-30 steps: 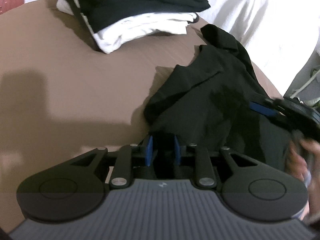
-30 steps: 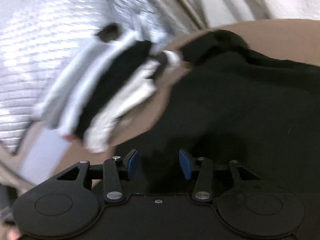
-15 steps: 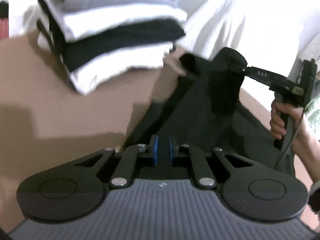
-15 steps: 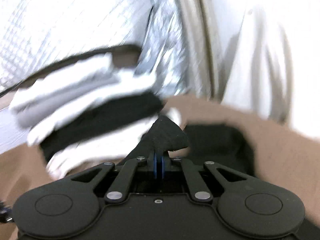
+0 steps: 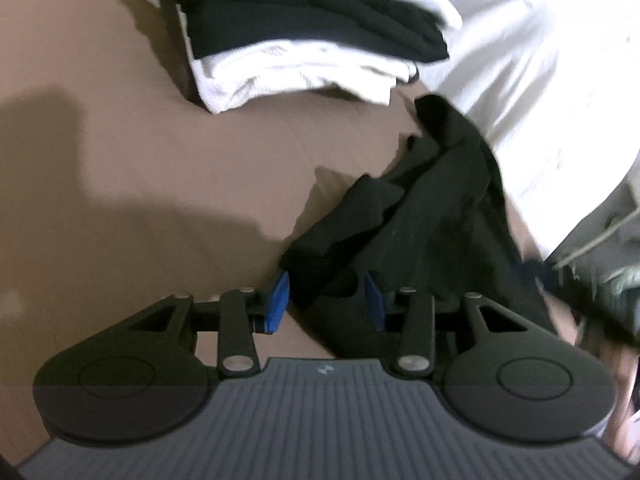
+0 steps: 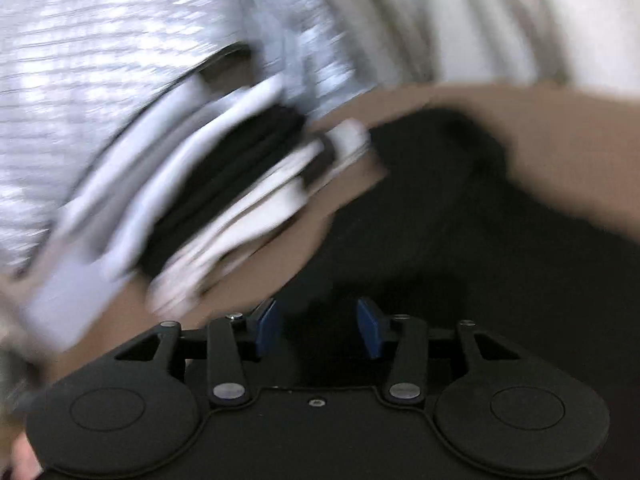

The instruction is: Fold clothes

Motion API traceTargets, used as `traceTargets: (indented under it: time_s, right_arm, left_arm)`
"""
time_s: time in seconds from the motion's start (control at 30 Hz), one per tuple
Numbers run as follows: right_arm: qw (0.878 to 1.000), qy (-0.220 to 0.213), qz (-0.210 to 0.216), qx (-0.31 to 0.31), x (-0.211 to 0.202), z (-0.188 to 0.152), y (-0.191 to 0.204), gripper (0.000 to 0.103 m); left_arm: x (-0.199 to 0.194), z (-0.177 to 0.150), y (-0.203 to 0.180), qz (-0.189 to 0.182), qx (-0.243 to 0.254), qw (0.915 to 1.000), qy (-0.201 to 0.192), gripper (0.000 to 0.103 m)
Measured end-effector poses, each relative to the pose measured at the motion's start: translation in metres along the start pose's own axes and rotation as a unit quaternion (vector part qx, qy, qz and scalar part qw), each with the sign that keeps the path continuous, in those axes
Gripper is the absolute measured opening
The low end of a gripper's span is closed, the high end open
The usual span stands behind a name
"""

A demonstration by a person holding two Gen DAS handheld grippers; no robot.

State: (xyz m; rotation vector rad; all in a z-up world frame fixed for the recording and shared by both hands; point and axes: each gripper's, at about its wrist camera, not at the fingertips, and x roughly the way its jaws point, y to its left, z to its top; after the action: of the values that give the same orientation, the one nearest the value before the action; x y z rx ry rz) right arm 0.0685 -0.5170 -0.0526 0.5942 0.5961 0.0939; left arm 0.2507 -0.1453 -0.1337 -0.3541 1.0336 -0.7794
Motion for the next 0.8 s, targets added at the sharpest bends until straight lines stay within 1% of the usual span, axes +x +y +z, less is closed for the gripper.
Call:
traceTargets:
  time_s: [0.03,0.07,0.1,0.13,0.17,0.2,0.23,0.27,0.3,0.33,0.37,0.47,0.57,0.6,0.67,0.73,0.77,0.8]
  right_arm:
    - [0.999,0.018,0.035,0.001,-0.004,-0.02,0.01,0.05]
    - [0.998,0.033,0.059,-0.003,-0.006,-0.037,0.018,0.05]
    - [0.996,0.048,0.073,-0.016,-0.005,-0.055,0.029,0.053]
    - [0.995,0.059,0.073,-0.033,-0.001,-0.07,0.039,0.055]
    - [0.994,0.07,0.071,-0.051,0.004,-0.083,0.05,0.058]
    - [0.992,0.082,0.062,-0.072,0.012,-0.095,0.06,0.058]
    - [0.99,0.094,0.05,-0.097,0.018,-0.105,0.068,0.058]
    - [0.987,0.101,0.038,-0.122,0.024,-0.114,0.076,0.059]
    - [0.984,0.095,0.029,-0.15,0.026,-0.12,0.081,0.05]
    - [0.981,0.084,0.02,-0.173,0.03,-0.125,0.089,0.04]
    - [0.982,0.078,0.015,-0.171,0.032,-0.126,0.092,0.013]
    - [0.987,0.062,0.027,-0.148,0.02,-0.132,0.095,0.013]
    - [0.983,0.066,0.028,-0.166,0.008,-0.143,0.104,0.013]
    - [0.982,0.07,0.027,-0.171,0.007,-0.145,0.106,0.013]
    - [0.981,0.082,0.013,-0.176,0.019,-0.142,0.102,0.012]
    - [0.98,0.089,0.009,-0.179,0.025,-0.145,0.105,0.013]
    - [0.978,0.093,0.005,-0.186,0.021,-0.146,0.108,0.019]
    - [0.976,0.098,0.002,-0.193,0.018,-0.147,0.112,0.031]
  left_arm:
    - [-0.001,0.0,0.0,-0.005,-0.005,1.0,-0.002,0.041]
    - [0.0,0.0,0.001,-0.01,-0.012,0.9999,-0.001,0.041]
    - [0.002,0.0,0.001,-0.015,-0.019,0.9997,0.001,0.042]
    - [0.006,0.0,0.002,-0.022,-0.028,0.9993,0.008,0.046]
    - [0.011,0.0,0.003,-0.027,-0.037,0.9988,0.014,0.057]
    - [0.018,-0.001,0.003,-0.028,-0.041,0.9986,0.018,0.062]
    - [0.024,-0.002,0.003,-0.028,-0.045,0.9984,0.021,0.062]
    - [0.03,-0.002,0.003,-0.027,-0.048,0.9981,0.025,0.058]
    - [0.031,-0.002,0.0,-0.018,-0.032,0.999,0.026,0.031]
    - [0.031,-0.002,-0.004,-0.007,-0.013,0.9995,0.026,0.014]
    - [0.032,-0.002,-0.007,0.003,0.005,0.9996,0.027,0.008]
    - [0.014,0.0,-0.012,0.007,0.015,0.9993,0.034,0.006]
    - [-0.004,-0.007,-0.022,0.055,0.065,0.9957,0.037,0.005]
    - [-0.002,-0.009,-0.023,0.066,0.071,0.9943,0.044,0.005]
    - [0.002,-0.015,-0.025,0.086,0.083,0.9909,0.061,0.005]
    - [0.009,-0.015,-0.03,0.109,0.103,0.9864,0.069,0.006]
    - [0.012,-0.015,-0.033,0.12,0.113,0.9837,0.073,0.006]
    - [0.012,-0.015,-0.035,0.125,0.122,0.9818,0.074,0.007]
